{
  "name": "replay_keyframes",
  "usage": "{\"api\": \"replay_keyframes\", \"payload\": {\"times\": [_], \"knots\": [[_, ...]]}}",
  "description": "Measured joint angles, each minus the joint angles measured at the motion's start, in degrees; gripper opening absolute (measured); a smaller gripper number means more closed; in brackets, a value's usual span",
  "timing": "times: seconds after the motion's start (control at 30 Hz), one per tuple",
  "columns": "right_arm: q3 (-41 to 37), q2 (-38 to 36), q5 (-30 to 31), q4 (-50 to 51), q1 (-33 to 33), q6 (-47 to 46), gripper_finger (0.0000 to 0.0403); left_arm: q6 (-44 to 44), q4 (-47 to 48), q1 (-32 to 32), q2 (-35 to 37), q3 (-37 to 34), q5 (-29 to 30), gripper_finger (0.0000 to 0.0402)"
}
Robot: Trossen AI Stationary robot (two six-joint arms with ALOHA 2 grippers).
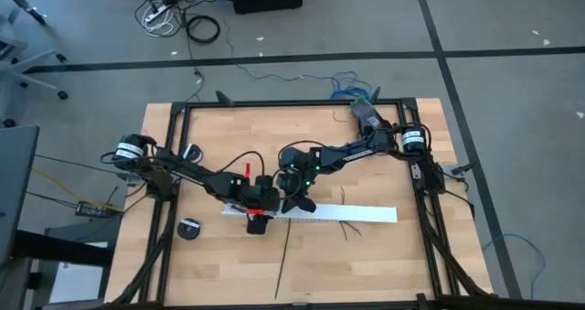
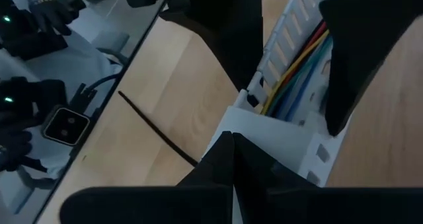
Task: Ziptie cables
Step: Close the lid on the cable duct
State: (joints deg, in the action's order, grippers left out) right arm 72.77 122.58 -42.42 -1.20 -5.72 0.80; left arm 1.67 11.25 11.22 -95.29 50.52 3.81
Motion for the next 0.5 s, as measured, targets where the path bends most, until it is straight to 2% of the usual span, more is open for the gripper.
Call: {"api": "replay_keyframes", "payload": {"times": [0.23,0.4,0.5], "knots": [[0.7,-2.1,2.2,0.7,0.1,2.4,0.0,1.3,0.2,0.0,0.0,0.0,0.3,0.0239],[0.7,-6.0,9.2,5.5,0.0,4.0,0.0,3.5,1.1,-0.1,0.0,0.2,1.5,0.0239],[0.7,-7.3,10.6,10.3,-0.1,4.2,0.0,4.5,1.4,0.1,0.0,0.2,0.8,0.0239]]}}
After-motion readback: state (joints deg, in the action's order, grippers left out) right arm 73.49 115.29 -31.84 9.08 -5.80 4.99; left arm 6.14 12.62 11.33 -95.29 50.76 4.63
